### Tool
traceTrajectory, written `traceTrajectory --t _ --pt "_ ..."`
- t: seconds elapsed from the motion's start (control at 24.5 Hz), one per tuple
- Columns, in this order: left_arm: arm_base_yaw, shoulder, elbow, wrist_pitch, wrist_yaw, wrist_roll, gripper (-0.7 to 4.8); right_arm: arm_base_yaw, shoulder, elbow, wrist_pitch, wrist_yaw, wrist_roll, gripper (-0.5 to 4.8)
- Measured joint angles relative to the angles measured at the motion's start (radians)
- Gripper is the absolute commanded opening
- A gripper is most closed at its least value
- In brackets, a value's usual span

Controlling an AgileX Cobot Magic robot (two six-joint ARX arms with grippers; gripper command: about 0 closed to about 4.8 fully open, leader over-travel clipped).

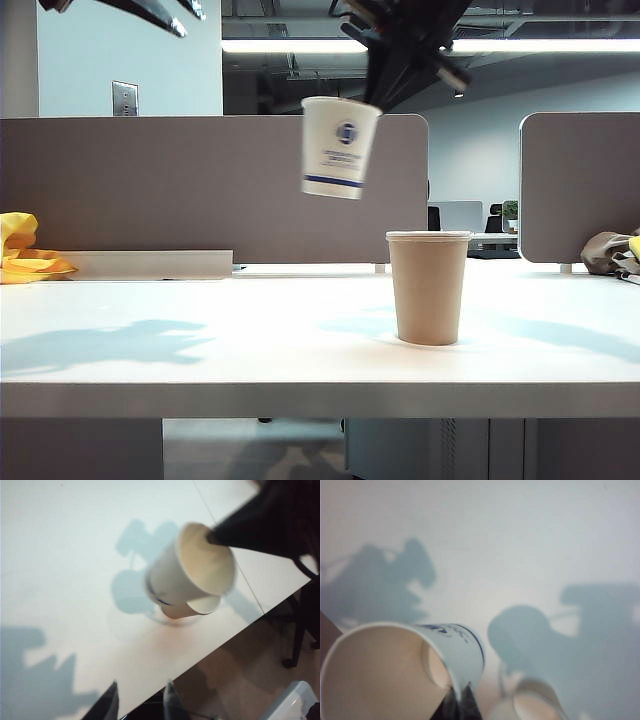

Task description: Pick up all the paper cups on the table one by one and stack them together.

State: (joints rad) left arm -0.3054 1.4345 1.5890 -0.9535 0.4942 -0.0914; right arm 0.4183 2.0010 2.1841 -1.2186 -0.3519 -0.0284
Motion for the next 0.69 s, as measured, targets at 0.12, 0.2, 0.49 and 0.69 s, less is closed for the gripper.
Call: traceTrajectory --t 0.12,0.2,0.49,0.69 --pt "0.0 0.002 0.0 0.009 0.031 -0.014 1.19 0.0 0.005 0.035 -0.126 0.096 -0.023 -0.05" --pt "-0.002 0.002 0.0 0.027 0.056 -0.027 1.19 0.0 0.002 0.045 -0.161 0.174 -0.029 -0.05" --pt "-0.003 0.003 0.0 0.043 0.064 -0.038 1.19 -0.014 -0.032 0.044 -0.169 0.263 -0.022 -0.05" --pt "-0.002 0.004 0.0 0.052 0.064 -0.039 1.19 -0.012 -0.032 0.004 -0.171 0.226 0.013 -0.05"
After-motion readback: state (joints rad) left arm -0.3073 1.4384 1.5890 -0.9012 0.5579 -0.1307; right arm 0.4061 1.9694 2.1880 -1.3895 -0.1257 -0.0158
